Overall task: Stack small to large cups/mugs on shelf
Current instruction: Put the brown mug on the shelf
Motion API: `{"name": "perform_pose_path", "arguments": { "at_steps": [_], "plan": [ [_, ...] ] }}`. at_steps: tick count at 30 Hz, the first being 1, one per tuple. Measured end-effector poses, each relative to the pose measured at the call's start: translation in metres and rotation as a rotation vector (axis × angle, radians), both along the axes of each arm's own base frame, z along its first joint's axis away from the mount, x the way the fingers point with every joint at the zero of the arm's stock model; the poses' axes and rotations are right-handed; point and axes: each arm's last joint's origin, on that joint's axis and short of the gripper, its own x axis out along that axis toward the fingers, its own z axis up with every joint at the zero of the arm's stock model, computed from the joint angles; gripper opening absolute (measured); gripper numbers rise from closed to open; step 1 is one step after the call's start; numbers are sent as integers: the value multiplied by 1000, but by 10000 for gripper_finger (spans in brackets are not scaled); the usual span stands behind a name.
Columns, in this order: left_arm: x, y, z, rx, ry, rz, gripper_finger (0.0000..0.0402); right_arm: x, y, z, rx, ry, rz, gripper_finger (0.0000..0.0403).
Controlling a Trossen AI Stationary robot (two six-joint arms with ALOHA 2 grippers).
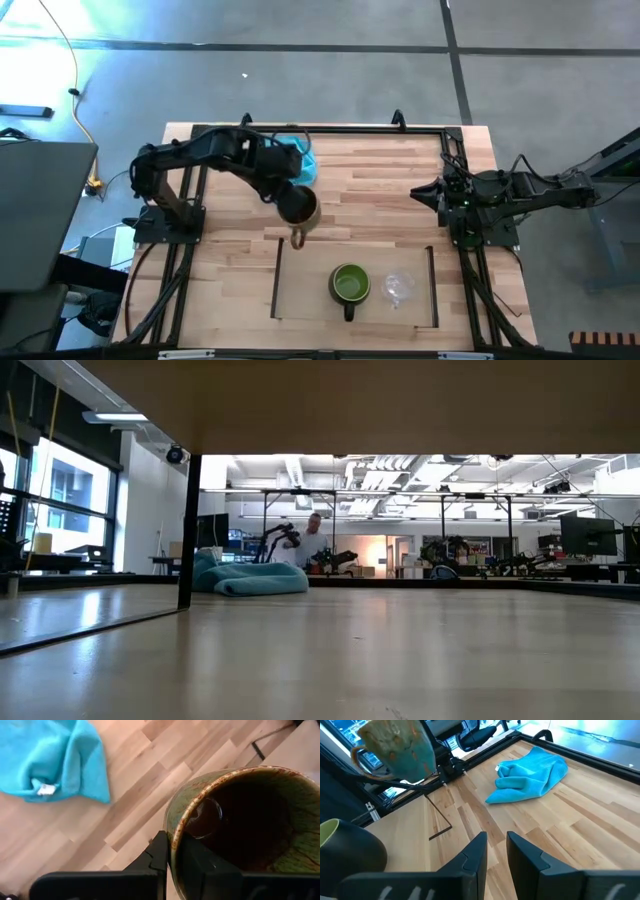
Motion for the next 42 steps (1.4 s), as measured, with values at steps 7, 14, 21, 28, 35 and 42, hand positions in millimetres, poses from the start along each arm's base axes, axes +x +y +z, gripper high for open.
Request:
{"name": "perform_pose_path", "arguments": {
  "at_steps": [7, 14, 21, 28, 35, 42],
  "plan": [
    [7, -16, -6, -28, 15, 10, 15, 0, 0, 0, -27, 4, -6, 64],
    [12, -31, -10, -50, 27, 19, 15, -2, -2, -3, -65, 37, -43, 64],
    [14, -42, -12, -66, 29, 30, 15, -3, -2, -6, -71, 71, -43, 64],
    [13, -52, -12, -76, 27, 40, 15, -3, -3, -6, -81, 72, -63, 64],
    [12, -62, -12, -89, 26, 44, 15, -4, -4, -8, -102, 94, -100, 64],
    [14, -73, -15, -102, 35, 51, 15, -5, -5, -8, -111, 104, -111, 64]
  ]
}}
